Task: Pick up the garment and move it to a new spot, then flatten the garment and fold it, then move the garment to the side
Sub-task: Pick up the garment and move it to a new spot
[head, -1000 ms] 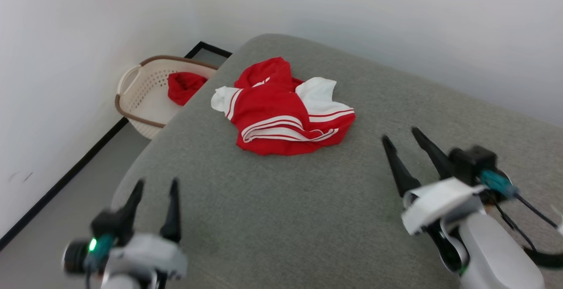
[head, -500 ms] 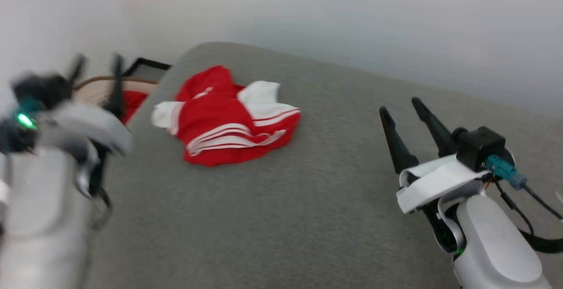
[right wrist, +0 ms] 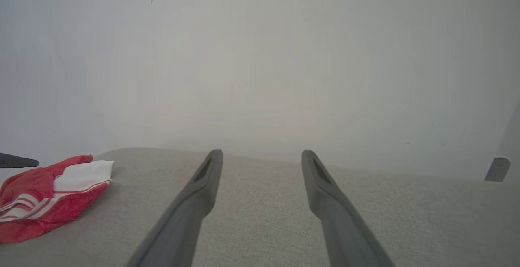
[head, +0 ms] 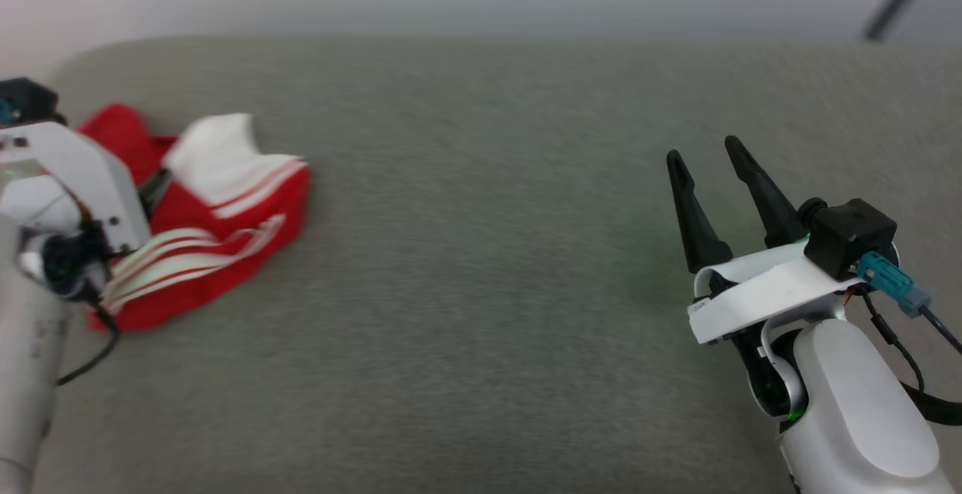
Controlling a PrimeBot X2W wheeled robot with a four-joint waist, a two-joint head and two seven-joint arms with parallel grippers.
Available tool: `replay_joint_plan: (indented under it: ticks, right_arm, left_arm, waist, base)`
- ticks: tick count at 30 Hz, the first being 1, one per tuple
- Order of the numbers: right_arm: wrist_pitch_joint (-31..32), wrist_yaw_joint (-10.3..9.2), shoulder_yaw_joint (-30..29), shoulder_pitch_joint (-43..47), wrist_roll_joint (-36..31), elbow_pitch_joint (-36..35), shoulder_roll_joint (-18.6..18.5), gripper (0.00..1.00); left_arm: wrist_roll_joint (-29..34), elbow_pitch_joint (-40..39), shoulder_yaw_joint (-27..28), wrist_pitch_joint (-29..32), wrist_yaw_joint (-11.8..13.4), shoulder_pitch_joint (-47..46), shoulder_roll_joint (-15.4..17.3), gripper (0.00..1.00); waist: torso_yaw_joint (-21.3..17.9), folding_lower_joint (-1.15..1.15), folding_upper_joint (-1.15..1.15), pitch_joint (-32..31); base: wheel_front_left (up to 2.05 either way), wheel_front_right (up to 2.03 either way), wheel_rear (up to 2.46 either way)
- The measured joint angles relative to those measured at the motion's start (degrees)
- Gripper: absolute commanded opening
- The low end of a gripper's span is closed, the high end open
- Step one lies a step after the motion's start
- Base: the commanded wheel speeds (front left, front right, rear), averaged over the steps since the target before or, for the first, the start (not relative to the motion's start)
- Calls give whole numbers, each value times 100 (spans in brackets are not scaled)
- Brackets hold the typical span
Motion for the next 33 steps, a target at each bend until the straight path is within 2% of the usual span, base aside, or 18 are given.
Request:
replay_joint_plan:
  ticks: [3, 7, 14, 15, 16, 17, 18, 27, 33]
  right_arm:
    - [1, 0, -3, 1, -3, -62, 10, 100]
    - [1, 0, -1, -35, -47, -168, 0, 100]
    - [1, 0, 30, -165, -180, -313, -77, 100]
    - [1, 0, 46, -178, -190, -334, -86, 100]
    - [1, 0, 56, -192, -192, -352, -93, 100]
    - [1, 0, 70, -202, -203, -365, -99, 100]
    - [1, 0, 89, -226, -210, -374, -99, 100]
    - [1, 0, 115, -226, -174, -261, -116, 100]
    - [1, 0, 24, 41, -68, -149, -124, 100]
  left_arm:
    - [-409, 89, -71, 515, 0, -12, 174, 100]
    - [-638, 283, -204, 912, 0, -23, 309, 100]
    - [-714, 652, -296, 943, -10, -307, 457, 100]
    - [-750, 682, -292, 891, -10, -323, 459, 97]
    - [-780, 695, -292, 849, -9, -335, 465, 67]
    - [-809, 686, -299, 820, -9, -346, 477, 45]
    - [-853, 672, -301, 762, -4, -352, 494, 0]
    - [-973, 521, -563, -466, 34, -152, 457, 0]
    - [-1201, -331, -1013, -900, -10, -154, 154, 0]
  waist:
    - [-294, 0, 0, 233]
    - [-564, 0, 0, 577]
    - [-838, 0, 0, 1118]
    - [-864, 0, 0, 1180]
    - [-886, 0, 0, 1233]
    - [-906, 0, 0, 1279]
    - [-923, 0, 0, 1310]
    - [-916, 0, 0, 1026]
    - [-787, 0, 0, 575]
  base:
    - [0, 0, 0]
    - [0, 0, 0]
    - [0, 0, 0]
    - [0, 0, 0]
    - [0, 0, 0]
    - [0, 0, 0]
    - [0, 0, 0]
    - [0, 0, 0]
    - [0, 0, 0]
